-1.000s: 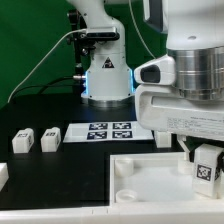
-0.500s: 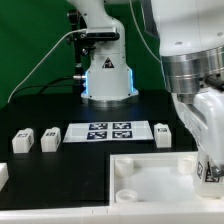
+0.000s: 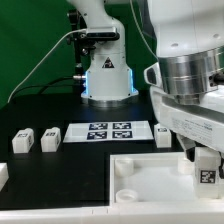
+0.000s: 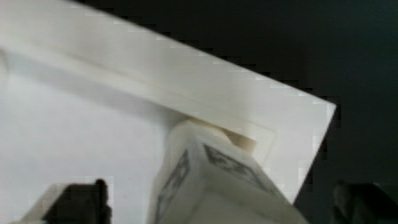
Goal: Assemble one leg
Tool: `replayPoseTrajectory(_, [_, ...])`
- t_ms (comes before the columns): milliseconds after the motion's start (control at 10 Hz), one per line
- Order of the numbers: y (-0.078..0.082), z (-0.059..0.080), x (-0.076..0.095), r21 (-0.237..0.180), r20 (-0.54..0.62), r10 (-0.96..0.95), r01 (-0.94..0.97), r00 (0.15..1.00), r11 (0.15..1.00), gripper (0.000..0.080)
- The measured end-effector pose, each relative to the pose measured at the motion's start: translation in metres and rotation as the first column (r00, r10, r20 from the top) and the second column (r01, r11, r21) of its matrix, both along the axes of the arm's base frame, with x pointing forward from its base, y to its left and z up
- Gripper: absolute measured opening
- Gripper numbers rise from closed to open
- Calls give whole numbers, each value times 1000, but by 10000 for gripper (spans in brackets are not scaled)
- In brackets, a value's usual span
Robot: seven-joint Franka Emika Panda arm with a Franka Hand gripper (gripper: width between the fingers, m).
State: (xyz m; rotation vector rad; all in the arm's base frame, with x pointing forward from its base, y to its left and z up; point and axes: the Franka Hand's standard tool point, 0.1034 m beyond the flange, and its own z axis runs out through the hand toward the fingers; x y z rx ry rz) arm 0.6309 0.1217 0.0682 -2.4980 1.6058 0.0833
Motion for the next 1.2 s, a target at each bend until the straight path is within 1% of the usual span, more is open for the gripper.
replayPoseTrajectory(100, [-1,0,1,-37,38,240,-238,970,970,643])
replayPoseTrajectory(300, [-2,0,1,-61,65,457,-453,887,889,649])
replayPoseTrajectory(400, [-2,0,1,-75,76,549,-545,832,835,649])
replayPoseTrajectory(600, [-4,0,0,-116,82,731,-722,678,682,649])
replayPoseTrajectory(700, [-2,2,1,-153,65,818,-805,571,574,649])
replayPoseTrajectory(800, [2,5,0,-167,60,850,-834,523,525,649])
replayPoseTrajectory(900, [1,3,0,-151,63,801,-788,595,597,524])
replayPoseTrajectory(1000, [0,3,0,-151,62,802,-789,594,596,388])
replayPoseTrajectory(1100, [1,3,-1,-145,64,778,-766,625,627,388])
replayPoseTrajectory(1200, [0,2,-1,-128,58,676,-666,734,735,295])
